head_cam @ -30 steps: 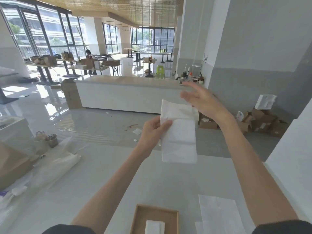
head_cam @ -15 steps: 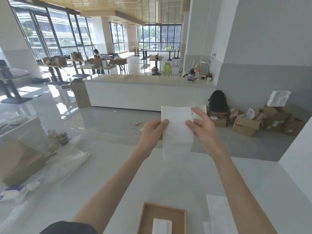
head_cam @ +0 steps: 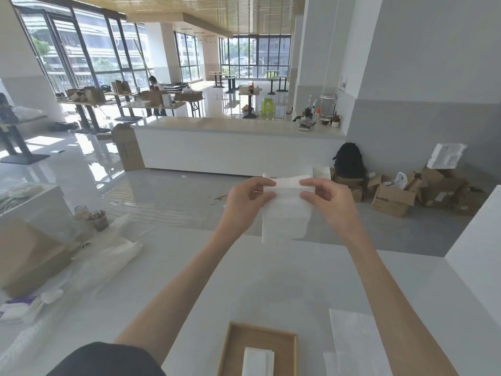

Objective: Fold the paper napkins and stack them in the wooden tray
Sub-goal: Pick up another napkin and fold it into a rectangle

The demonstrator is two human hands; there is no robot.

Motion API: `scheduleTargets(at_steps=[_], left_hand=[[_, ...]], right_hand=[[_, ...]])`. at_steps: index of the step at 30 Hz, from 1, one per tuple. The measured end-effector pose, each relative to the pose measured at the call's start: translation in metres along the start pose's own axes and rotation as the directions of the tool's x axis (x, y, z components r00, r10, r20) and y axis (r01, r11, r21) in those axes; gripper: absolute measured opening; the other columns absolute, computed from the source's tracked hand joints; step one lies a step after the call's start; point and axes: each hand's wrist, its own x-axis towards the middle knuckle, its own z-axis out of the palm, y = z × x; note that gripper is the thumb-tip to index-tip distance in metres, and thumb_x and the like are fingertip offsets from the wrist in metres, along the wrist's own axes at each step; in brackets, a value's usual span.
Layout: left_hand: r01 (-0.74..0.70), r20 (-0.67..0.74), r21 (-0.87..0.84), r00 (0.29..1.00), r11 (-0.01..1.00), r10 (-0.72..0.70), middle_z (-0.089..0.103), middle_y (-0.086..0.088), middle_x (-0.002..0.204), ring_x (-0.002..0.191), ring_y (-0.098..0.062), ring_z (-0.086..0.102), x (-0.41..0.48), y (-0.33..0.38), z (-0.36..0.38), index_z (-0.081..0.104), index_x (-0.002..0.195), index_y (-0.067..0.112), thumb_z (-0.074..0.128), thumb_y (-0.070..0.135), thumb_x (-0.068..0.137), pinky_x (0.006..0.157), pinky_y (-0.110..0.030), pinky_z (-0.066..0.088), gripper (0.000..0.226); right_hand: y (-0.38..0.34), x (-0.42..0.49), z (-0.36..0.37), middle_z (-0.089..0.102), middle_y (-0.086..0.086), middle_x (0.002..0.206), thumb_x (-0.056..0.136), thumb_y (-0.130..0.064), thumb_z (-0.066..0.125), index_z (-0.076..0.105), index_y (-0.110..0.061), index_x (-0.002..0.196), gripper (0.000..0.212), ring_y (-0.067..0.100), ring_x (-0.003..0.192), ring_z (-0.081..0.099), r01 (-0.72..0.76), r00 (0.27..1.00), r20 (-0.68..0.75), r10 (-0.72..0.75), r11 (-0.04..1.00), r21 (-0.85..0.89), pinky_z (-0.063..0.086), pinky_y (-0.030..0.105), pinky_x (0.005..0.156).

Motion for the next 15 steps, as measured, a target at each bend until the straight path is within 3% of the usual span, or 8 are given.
scheduleTargets(at_steps=[1, 6, 11, 15], left_hand=[[-0.015, -0.013, 0.029, 1.0, 0.999, 0.015, 0.073, 0.002, 0.089, 0.081, -0.02, 0.073, 0.0015, 0.0012, 0.0006, 0.071, 0.096, 0.031, 0.072, 0.008, 0.089, 0.082, -0.035, 0.058, 0.024], [-0.035, -0.055, 0.053, 0.998, 0.998, 0.038, 0.073, 0.004, 0.089, 0.086, -0.018, 0.072, 0.007, 0.007, 0.0036, 0.071, 0.1, 0.025, 0.068, 0.004, 0.089, 0.081, -0.03, 0.057, 0.024], [-0.054, -0.063, 0.047, 0.996, 0.997, 0.057, 0.072, 0.006, 0.082, 0.072, -0.014, 0.069, 0.0094, 0.0081, 0.002, 0.074, 0.098, 0.022, 0.069, 0.002, 0.09, 0.075, -0.03, 0.057, 0.022], [-0.045, -0.069, 0.072, 0.996, 0.996, 0.05, 0.071, 0.012, 0.083, 0.072, -0.01, 0.068, 0.0092, 0.0056, 0.0023, 0.074, 0.098, 0.021, 0.067, 0.002, 0.091, 0.074, -0.021, 0.055, 0.021]], right_hand=[[-0.0006, 0.001, -0.0003, 0.074, -0.012, 0.081, 0.086, -0.008, 0.078, 0.076, -0.029, 0.096, 0.023, 0.001, 0.076, 0.064, 0.012, 1.0, -0.008, -0.012, 1.0, -0.019, 0.048, 0.01, 0.073], [-0.0047, 0.0039, -0.0002, 0.071, -0.005, 0.086, 0.087, -0.011, 0.077, 0.075, -0.029, 0.097, 0.02, 0.001, 0.075, 0.063, 0.056, 0.997, -0.053, -0.058, 0.997, -0.049, 0.048, 0.011, 0.073], [-0.0067, 0.0049, -0.0036, 0.066, 0.004, 0.086, 0.088, -0.013, 0.077, 0.075, -0.03, 0.096, 0.018, 0.004, 0.074, 0.059, 0.054, 0.996, -0.067, -0.057, 0.997, -0.05, 0.046, 0.009, 0.071], [-0.0057, 0.0045, -0.0046, 0.071, -0.002, 0.089, 0.088, -0.016, 0.077, 0.075, -0.028, 0.099, 0.016, 0.002, 0.077, 0.062, 0.038, 0.997, -0.062, -0.044, 0.994, -0.105, 0.047, 0.01, 0.074]])
